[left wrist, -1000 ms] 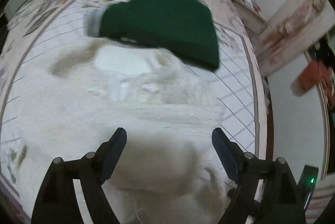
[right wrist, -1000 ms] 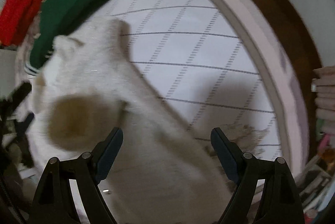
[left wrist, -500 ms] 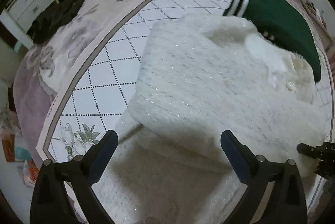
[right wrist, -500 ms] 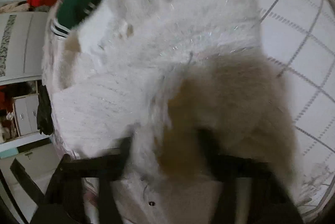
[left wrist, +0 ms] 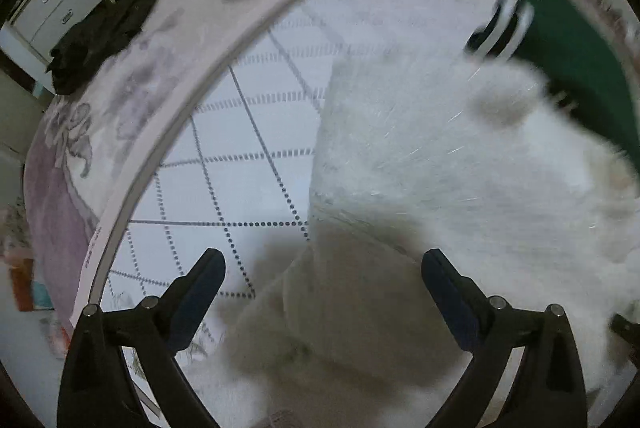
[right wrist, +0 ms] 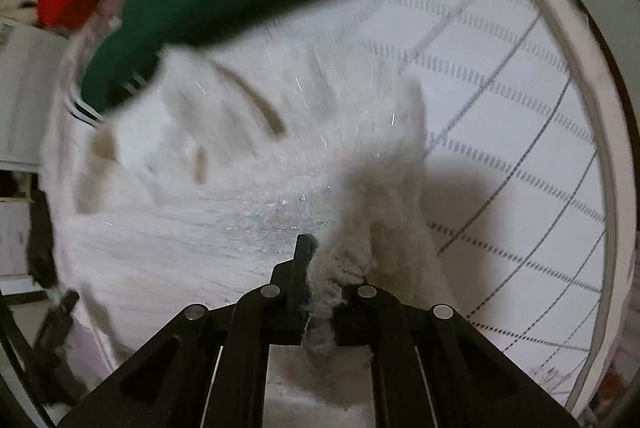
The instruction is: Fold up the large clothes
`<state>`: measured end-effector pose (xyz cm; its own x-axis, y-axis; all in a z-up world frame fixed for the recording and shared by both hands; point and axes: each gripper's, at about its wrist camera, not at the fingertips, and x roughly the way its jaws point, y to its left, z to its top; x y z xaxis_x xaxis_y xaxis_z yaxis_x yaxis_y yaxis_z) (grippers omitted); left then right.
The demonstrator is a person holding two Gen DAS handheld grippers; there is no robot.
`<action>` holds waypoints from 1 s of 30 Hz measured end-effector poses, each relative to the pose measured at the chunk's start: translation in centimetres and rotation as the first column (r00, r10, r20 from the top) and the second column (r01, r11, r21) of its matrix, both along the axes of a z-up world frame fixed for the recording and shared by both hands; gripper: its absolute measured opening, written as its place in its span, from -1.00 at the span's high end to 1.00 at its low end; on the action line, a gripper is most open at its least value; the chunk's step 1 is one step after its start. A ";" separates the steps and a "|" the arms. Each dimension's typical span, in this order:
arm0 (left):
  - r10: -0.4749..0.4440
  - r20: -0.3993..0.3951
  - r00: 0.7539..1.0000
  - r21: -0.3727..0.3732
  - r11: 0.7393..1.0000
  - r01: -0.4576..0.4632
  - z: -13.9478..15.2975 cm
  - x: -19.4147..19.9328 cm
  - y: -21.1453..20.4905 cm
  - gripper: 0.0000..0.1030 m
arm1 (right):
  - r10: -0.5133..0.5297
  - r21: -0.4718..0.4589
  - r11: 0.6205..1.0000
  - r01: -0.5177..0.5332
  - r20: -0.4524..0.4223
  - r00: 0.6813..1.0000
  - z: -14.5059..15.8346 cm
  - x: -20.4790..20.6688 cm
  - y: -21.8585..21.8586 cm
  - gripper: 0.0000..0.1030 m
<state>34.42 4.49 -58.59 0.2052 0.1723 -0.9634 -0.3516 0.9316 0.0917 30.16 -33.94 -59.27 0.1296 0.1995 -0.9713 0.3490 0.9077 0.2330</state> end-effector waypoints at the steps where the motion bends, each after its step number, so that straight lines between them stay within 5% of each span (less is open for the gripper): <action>1: -0.006 -0.033 0.999 -0.003 1.000 0.006 -1.6 0.4 0.2 -1.00 | -0.015 0.001 1.000 0.015 -0.015 1.000 -0.7 0.0 0.0 0.84; 5: -0.020 -0.035 0.999 -0.025 1.000 0.019 -2.1 0.4 0.7 -1.00 | -0.075 0.053 0.996 0.077 -0.036 0.997 -0.2 -0.1 -0.5 0.62; 6: -0.037 -0.031 0.999 -0.003 0.999 0.037 -1.5 0.2 0.4 -1.00 | -0.084 0.043 0.995 0.086 -0.038 0.996 0.5 -0.2 -0.7 0.34; 8: -0.064 -0.022 0.998 0.024 0.998 0.064 0.4 -0.6 -0.2 -1.00 | -0.091 -0.027 0.996 0.090 -0.029 0.995 2.4 -1.0 -0.7 0.10; 12: -0.085 0.008 0.996 0.055 0.995 0.084 3.9 -1.4 -1.4 -1.00 | -0.062 -0.046 0.997 0.062 0.021 0.998 6.4 -2.1 -0.3 0.09; 16: -0.133 0.017 0.991 0.198 0.972 0.127 6.1 1.4 -3.4 -1.00 | 0.020 0.096 0.995 -0.025 0.045 0.999 8.7 -0.1 2.5 -0.13; 20: -0.189 -0.028 0.982 0.318 0.929 0.188 2.9 6.6 -4.7 -1.00 | 0.103 0.270 0.957 -0.102 0.011 0.995 5.0 5.4 8.0 -0.15; 23: -0.226 -0.085 0.970 0.342 0.908 0.242 -0.4 9.3 -5.2 -1.00 | 0.140 0.340 0.932 -0.123 -0.026 0.990 1.0 9.5 11.4 -0.15; 27: -0.226 -0.119 0.967 0.305 0.918 0.252 -2.7 10.6 -4.5 -1.00 | 0.190 0.471 0.869 -0.153 -0.033 0.981 -3.1 13.3 15.0 -0.13; 30: -0.214 -0.108 0.971 0.286 0.929 0.237 -3.0 10.6 -4.3 -1.00 | 0.223 0.392 0.903 -0.175 -0.082 0.971 -5.5 14.5 16.0 -0.07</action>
